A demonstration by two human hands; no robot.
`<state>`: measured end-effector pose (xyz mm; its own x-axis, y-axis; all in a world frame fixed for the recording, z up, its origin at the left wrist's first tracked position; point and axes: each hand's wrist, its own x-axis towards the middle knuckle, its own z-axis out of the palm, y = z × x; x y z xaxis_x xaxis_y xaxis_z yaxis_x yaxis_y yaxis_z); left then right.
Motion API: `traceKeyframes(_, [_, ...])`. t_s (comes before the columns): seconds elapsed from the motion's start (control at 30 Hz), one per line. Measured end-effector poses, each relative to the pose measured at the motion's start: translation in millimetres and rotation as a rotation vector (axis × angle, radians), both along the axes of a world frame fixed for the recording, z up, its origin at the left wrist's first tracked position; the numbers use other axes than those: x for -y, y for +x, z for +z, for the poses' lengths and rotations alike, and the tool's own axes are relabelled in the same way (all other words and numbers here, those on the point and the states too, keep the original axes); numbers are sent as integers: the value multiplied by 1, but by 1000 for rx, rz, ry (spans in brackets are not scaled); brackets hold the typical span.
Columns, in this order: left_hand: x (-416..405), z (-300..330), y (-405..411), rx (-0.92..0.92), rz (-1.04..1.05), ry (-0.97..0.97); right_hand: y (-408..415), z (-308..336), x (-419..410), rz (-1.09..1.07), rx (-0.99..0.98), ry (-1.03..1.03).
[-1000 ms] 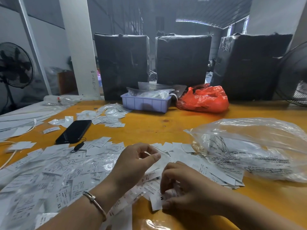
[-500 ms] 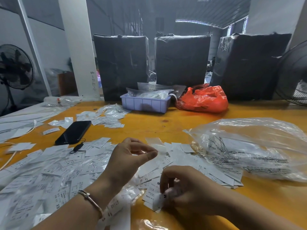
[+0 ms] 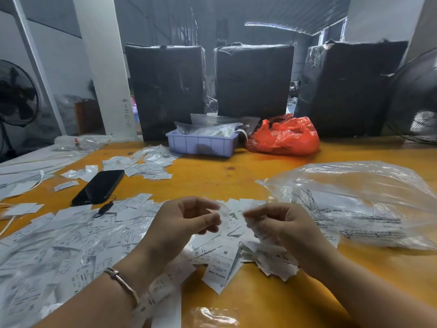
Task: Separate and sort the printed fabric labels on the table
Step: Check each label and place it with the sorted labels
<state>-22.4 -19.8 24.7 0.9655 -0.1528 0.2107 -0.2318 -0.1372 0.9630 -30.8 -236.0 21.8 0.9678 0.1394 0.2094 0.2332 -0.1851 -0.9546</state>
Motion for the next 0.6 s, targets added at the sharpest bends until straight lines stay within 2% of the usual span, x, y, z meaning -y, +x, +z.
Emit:
traceKeyframes(0.13, [2, 1, -3, -20, -131, -14, -1, 2, -2, 94, -116, 108])
traceKeyframes(0.3, [6, 3, -7, -41, -312, 30, -2, 2, -3, 308, -138, 87])
traceKeyframes(0.5, [6, 2, -7, -51, -349, 108, 1, 4, 1, 289, -108, 145])
traceKeyframes(0.6, [5, 1, -8, -39, -347, 145, -2, 4, -1, 214, -19, 88])
